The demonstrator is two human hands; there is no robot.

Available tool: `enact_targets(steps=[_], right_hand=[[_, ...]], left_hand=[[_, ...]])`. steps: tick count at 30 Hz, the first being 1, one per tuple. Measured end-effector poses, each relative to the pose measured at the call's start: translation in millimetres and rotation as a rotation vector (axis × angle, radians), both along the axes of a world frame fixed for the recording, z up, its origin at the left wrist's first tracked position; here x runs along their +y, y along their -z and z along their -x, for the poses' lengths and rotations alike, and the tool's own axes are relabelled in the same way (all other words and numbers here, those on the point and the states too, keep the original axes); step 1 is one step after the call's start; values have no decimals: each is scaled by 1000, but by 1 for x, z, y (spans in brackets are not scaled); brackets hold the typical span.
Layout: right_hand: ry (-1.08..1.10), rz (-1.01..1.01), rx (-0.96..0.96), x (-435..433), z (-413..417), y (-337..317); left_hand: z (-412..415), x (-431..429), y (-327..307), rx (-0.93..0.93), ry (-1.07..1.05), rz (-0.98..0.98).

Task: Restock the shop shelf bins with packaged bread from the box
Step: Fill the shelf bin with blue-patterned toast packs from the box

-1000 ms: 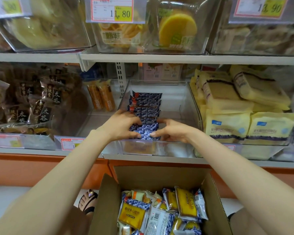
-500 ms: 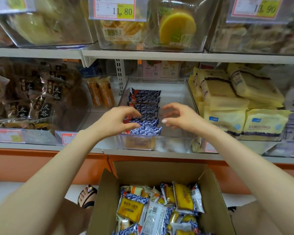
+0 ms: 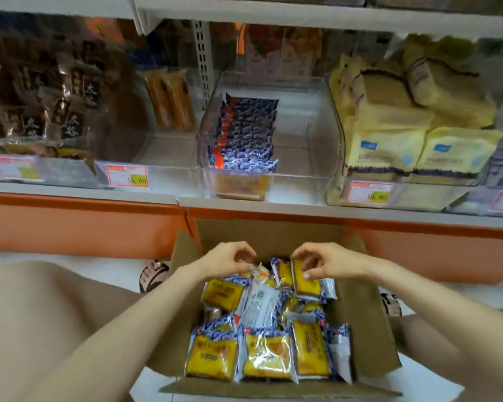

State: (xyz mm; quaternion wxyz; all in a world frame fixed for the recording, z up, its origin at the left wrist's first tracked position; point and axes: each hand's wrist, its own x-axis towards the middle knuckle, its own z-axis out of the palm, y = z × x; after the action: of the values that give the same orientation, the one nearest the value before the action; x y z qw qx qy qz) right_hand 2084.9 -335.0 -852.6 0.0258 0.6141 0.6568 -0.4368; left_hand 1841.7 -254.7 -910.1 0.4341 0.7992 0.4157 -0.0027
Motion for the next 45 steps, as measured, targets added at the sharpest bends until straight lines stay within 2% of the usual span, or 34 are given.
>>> enact_targets(steps=[3, 7, 9, 12, 15, 18, 21, 27, 32, 34, 38, 42, 45], right_hand=[[-10, 98, -71, -17, -11, 18], [-27, 100, -118, -24, -16, 30], [-33, 100, -130, -24, -19, 31], [-64, 100, -152, -22, -21, 32], [-77, 95, -163, -20, -21, 32], [-95, 110, -165, -20, -21, 37], [-78, 139, -139, -23, -23, 43], [-75, 183, -133, -22, -24, 48], [-68, 184, -133, -19, -26, 50], [-63, 178, -122, -18, -24, 49], [-66, 132, -78, -15, -20, 47], [-111, 12, -45, -11, -14, 47], [-138, -79, -14, -6, -9, 44]], left_hand=[[-2, -7, 59, 135, -46, 96], [-1, -26, 127, 245, -192, 221], [1, -26, 144, 280, -224, 180], [6, -12, 153, 398, -251, -20], [10, 7, 157, 536, -88, -200], [12, 19, 164, 654, 93, -214], [19, 29, 173, 716, 184, -232], [15, 45, 168, 655, 232, -184], [19, 45, 165, 661, 255, 26], [16, 45, 156, 658, 262, 37], [-6, 50, 117, 505, 262, 46], [-30, 51, 71, 362, 352, -17], [-46, 41, 42, 194, 367, 52]])
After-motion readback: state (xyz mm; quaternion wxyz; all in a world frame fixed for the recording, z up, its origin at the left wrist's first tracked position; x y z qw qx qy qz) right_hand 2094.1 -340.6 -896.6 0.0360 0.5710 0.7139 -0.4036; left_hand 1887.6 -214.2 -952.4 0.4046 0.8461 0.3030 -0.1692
